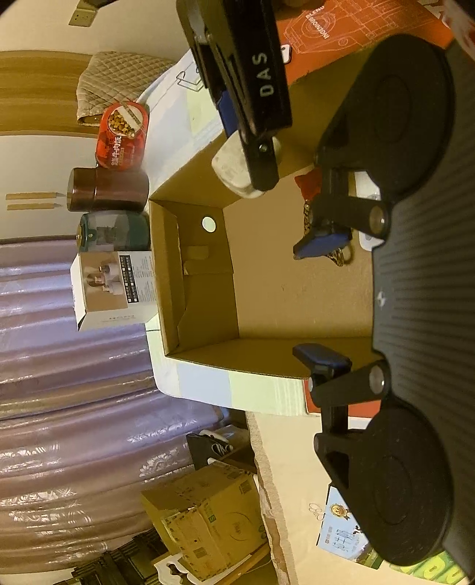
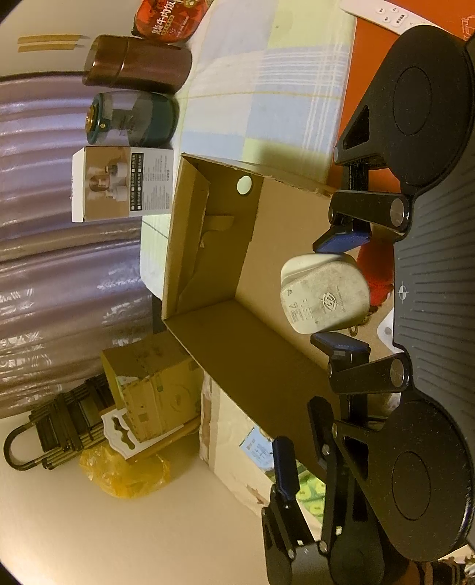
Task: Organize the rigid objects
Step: 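Open the left gripper to drop the lanyard into the box, then open the right gripper to drop the white plug into the box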
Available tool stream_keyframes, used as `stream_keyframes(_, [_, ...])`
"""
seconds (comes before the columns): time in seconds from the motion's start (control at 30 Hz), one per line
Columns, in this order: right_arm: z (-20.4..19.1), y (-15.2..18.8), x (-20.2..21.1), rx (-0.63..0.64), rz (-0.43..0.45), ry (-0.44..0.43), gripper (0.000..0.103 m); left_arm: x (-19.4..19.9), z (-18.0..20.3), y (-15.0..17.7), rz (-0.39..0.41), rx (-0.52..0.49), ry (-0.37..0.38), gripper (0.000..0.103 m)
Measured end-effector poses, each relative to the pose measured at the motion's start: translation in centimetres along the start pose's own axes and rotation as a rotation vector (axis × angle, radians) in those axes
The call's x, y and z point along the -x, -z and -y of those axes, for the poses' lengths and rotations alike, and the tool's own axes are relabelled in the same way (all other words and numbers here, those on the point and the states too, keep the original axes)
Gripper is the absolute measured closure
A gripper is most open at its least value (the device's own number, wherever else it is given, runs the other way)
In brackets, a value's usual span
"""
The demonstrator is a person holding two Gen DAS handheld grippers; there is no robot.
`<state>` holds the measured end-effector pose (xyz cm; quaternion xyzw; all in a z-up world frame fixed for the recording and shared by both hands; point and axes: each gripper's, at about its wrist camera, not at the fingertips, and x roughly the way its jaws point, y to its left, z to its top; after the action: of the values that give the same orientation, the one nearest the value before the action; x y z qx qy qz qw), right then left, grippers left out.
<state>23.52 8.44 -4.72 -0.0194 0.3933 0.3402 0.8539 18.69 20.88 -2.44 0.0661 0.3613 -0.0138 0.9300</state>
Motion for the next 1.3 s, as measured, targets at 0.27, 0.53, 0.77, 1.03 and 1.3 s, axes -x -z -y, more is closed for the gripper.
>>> stream_keyframes(0.27, [0.0,-0.2,-0.3,0.001,-0.006,0.006,0.06,-0.1,0.2,0.1,-0.003,0.006,0.007,0.056])
stream_keyframes(0.53, [0.3,-0.4,-0.7,0.0,-0.009,0.019,0.06,-0.4,0.3,0.2,-0.004,0.009,0.014,0.056])
stream_keyframes(0.77, [0.7,-0.5,-1.0,0.002,-0.008,0.025,0.06,-0.5,0.2,0.1,-0.002,0.014,0.019,0.056])
stream_keyframes(1.03, [1.0,-0.7,-1.6,0.0,-0.014,0.031,0.06,-0.8,0.3,0.1,0.002,0.021,0.025,0.056])
stream_keyframes(1.3, [1.1,-0.8,-2.2,0.009,-0.014,0.046,0.06,-0.9,0.3,0.0,0.003,0.028,0.028,0.056])
